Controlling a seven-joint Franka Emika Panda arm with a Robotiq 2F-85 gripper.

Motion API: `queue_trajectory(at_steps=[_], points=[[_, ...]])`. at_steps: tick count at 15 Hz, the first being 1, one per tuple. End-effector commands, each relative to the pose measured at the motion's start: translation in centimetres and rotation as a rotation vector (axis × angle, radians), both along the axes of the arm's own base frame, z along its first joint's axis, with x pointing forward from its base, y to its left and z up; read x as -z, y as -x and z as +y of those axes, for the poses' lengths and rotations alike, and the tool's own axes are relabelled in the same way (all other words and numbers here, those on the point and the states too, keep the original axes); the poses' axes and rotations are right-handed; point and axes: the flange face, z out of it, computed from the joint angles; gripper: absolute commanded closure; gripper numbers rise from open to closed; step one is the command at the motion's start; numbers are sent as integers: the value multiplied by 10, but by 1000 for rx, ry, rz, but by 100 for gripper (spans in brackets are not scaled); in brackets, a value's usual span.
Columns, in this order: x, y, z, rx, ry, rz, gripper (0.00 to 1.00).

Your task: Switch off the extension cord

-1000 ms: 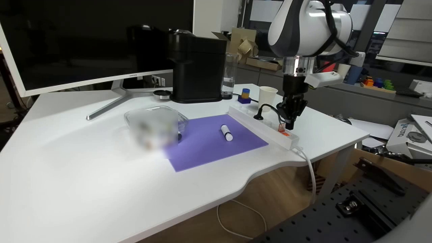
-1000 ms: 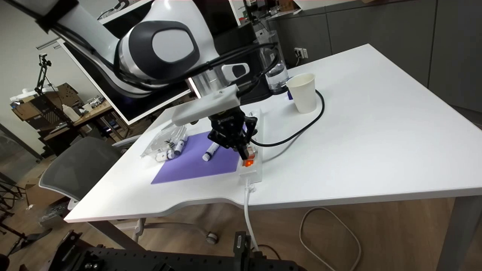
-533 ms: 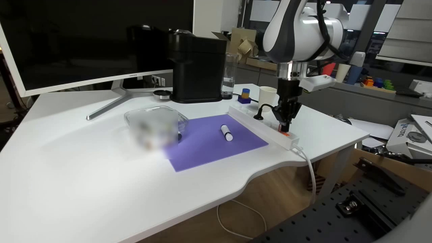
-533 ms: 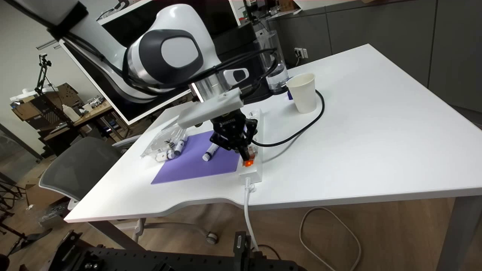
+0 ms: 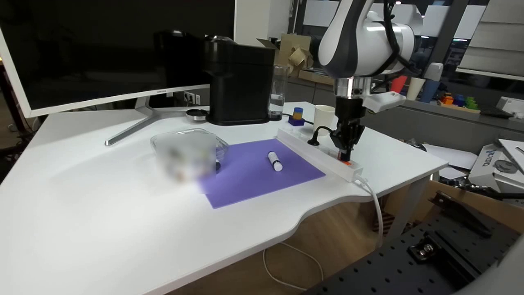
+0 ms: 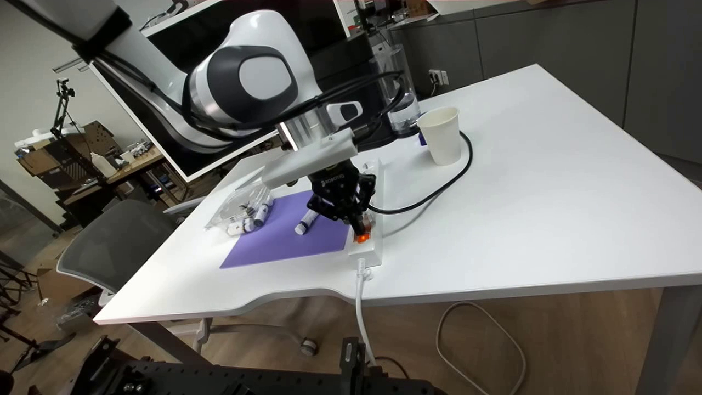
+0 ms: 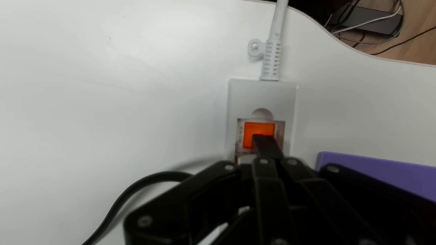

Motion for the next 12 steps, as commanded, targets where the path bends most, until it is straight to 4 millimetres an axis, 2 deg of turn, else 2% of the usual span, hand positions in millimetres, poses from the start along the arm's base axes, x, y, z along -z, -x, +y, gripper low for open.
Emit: queue_trajectory(at_steps=[1, 12], points=[[5, 0, -1, -19, 13, -18, 100], [-7, 29, 11, 7, 29, -157, 100]])
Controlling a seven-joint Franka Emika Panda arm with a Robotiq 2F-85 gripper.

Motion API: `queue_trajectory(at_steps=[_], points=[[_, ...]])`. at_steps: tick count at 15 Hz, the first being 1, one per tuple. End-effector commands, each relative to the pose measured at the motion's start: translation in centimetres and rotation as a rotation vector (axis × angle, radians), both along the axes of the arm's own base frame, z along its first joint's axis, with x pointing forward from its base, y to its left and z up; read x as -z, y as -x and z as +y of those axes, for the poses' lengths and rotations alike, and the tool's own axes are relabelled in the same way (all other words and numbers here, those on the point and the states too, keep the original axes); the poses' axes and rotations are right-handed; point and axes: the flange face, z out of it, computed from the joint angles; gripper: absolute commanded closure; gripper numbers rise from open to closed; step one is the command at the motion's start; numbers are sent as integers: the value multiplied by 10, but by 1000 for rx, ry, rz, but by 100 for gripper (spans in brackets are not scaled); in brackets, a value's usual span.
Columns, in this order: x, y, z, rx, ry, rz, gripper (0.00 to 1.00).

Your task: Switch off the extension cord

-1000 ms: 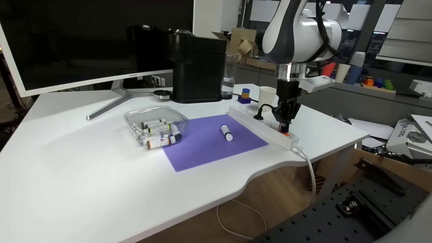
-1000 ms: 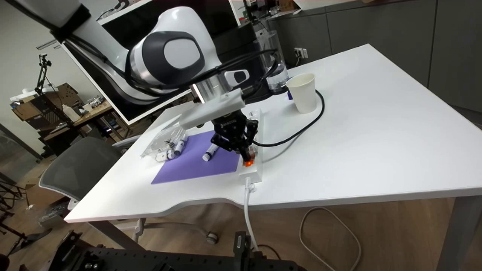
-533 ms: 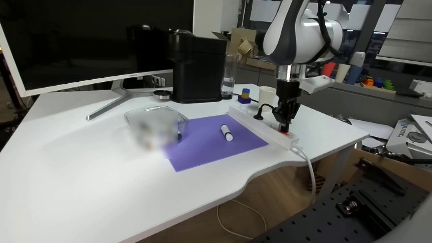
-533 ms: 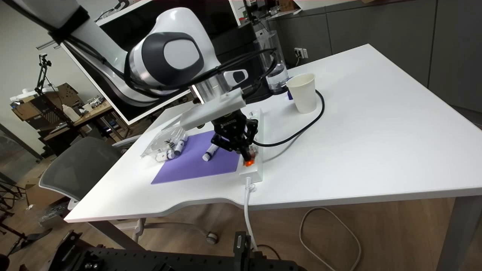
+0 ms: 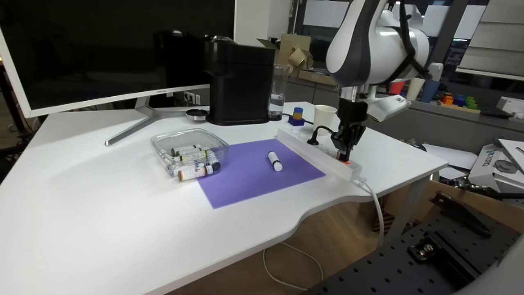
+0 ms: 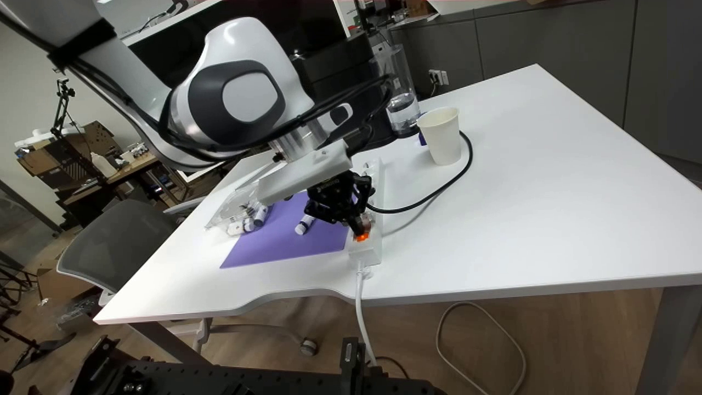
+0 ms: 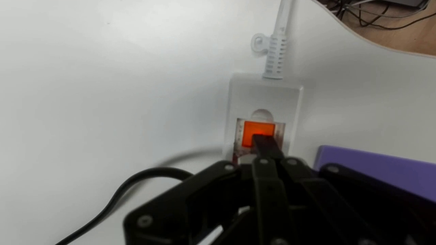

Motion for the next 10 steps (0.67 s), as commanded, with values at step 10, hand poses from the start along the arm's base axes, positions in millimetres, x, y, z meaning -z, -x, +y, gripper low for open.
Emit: queue_trajectory(at_steps=[10], points=[[-7, 12, -6, 103, -18, -21, 100]])
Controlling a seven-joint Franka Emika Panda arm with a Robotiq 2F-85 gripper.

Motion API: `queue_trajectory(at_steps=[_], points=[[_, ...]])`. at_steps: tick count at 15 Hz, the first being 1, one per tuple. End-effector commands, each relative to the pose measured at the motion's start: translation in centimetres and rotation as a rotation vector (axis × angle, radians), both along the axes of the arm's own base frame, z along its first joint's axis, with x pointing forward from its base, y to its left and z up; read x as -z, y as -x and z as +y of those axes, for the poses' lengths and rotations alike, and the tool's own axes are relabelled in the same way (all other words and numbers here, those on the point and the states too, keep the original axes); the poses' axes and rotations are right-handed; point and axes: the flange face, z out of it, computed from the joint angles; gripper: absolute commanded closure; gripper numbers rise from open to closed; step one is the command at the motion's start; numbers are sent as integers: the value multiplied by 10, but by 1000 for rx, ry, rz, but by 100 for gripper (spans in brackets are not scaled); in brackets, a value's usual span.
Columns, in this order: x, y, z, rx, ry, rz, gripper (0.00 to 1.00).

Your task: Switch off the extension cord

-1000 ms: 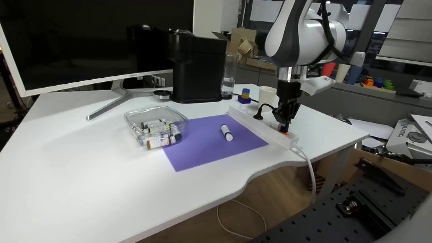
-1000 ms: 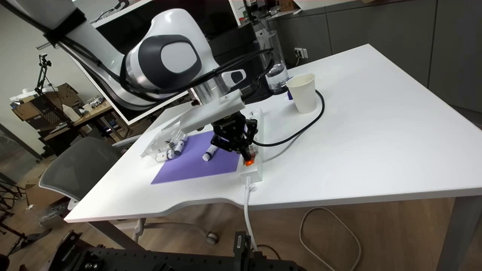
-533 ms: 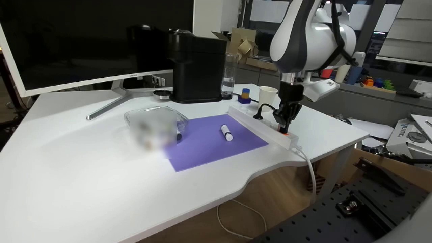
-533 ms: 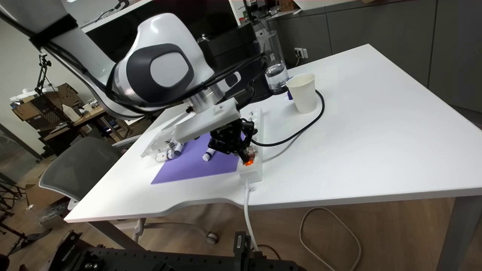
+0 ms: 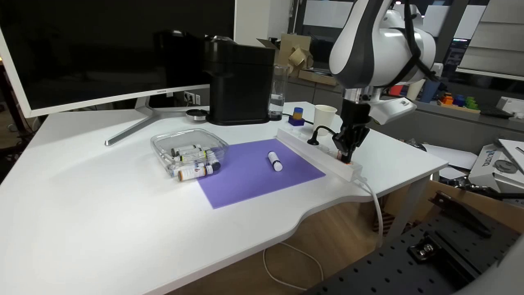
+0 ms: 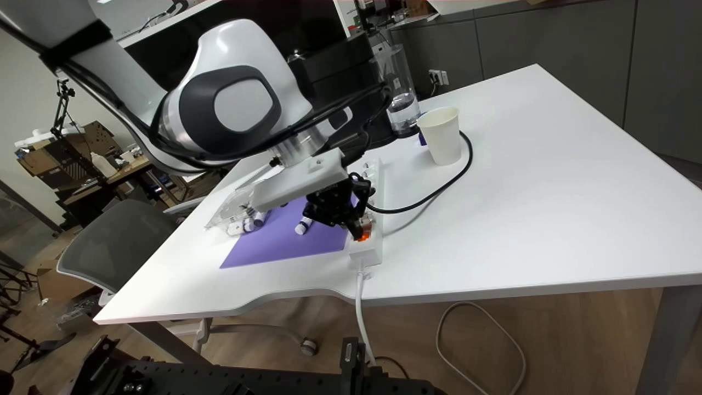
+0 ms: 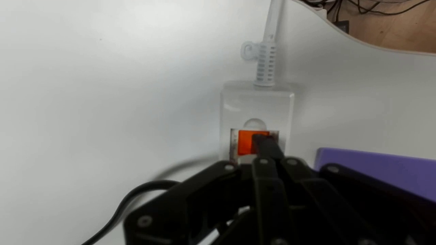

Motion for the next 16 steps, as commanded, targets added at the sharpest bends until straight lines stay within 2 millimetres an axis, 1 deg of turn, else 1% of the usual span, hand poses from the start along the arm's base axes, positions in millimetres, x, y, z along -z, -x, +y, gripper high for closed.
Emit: queue_trajectory(at_steps=[1, 4, 8, 10, 13, 16], points=[[-5, 1, -7, 54, -16, 16, 100], [0, 0, -9, 60, -26, 49, 100], [3, -7, -12, 64, -25, 64, 100], [8, -11, -14, 66, -23, 77, 100], [22, -17, -19, 75, -12, 107, 100], [27, -21, -21, 86, 0, 121, 100]])
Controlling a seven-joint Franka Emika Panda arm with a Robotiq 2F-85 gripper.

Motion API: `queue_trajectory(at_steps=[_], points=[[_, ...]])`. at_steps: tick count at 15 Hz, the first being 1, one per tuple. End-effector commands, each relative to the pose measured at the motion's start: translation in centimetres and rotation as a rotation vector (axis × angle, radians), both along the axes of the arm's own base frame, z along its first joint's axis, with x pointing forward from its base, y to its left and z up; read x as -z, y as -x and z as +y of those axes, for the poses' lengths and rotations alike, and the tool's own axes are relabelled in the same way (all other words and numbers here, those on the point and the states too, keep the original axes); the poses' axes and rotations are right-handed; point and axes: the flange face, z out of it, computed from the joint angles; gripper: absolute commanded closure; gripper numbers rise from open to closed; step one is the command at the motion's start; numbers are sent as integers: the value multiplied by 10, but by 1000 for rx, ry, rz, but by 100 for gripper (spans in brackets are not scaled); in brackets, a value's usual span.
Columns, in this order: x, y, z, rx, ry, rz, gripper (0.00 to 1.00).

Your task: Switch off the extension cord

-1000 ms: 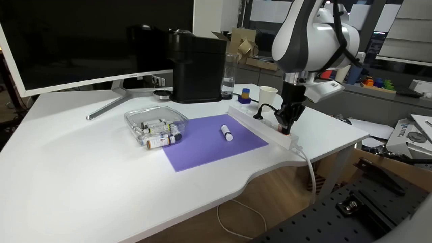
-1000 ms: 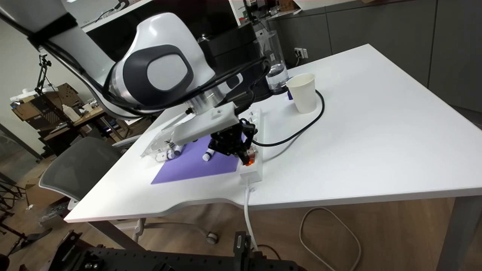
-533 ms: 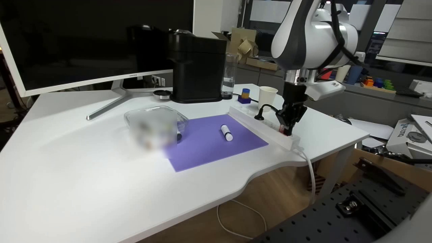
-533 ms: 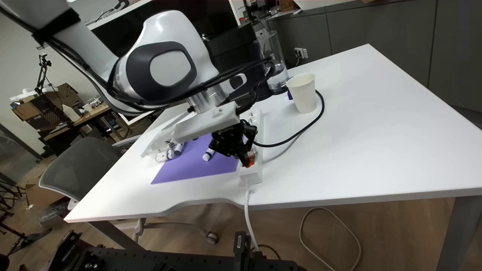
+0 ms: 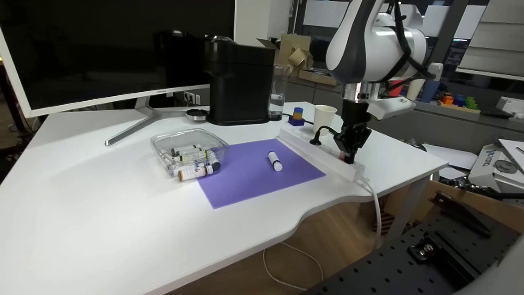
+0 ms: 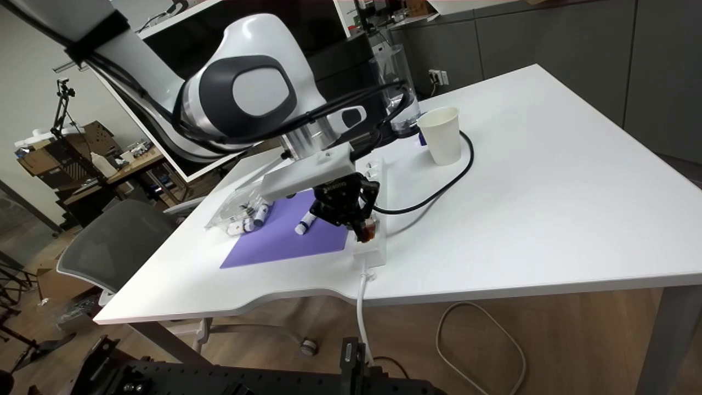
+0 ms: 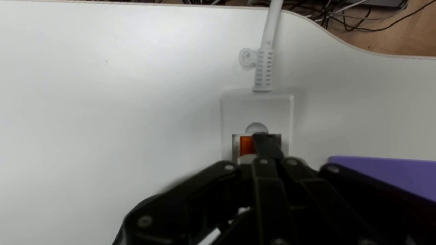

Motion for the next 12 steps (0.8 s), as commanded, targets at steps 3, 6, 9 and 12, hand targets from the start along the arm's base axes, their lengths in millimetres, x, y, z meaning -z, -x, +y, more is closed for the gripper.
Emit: queue_trajectory(at_steps=[3, 6, 9, 12], points=[[12, -9, -3, 25, 21, 28, 100], [-7, -5, 3, 11, 27, 7, 100], [-27, -2, 13, -33, 42, -16, 100], [-50, 1, 25, -78, 66, -39, 73]])
